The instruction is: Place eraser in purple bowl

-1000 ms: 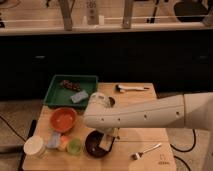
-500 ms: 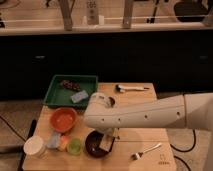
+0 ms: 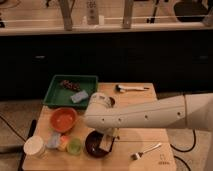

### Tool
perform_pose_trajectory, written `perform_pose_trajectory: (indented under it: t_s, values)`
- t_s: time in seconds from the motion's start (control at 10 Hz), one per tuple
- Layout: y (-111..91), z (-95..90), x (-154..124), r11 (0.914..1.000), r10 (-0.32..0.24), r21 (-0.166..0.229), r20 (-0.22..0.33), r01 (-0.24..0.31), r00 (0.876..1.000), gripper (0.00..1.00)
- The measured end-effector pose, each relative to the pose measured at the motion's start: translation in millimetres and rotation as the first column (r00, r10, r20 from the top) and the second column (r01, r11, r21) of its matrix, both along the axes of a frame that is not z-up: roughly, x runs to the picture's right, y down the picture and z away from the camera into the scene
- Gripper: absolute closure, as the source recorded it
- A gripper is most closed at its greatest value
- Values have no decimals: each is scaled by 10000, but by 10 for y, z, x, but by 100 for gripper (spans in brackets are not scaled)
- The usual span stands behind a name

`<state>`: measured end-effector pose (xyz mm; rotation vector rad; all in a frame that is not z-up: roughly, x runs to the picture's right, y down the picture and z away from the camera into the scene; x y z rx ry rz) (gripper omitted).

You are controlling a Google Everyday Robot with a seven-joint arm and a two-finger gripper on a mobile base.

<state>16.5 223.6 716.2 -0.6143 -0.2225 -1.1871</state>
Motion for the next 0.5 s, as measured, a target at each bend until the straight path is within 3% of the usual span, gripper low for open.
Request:
perform_pose_trajectory:
  t_s: [0.5]
  values:
    - [5, -4, -5, 9999, -106, -38, 170, 106, 9998, 81]
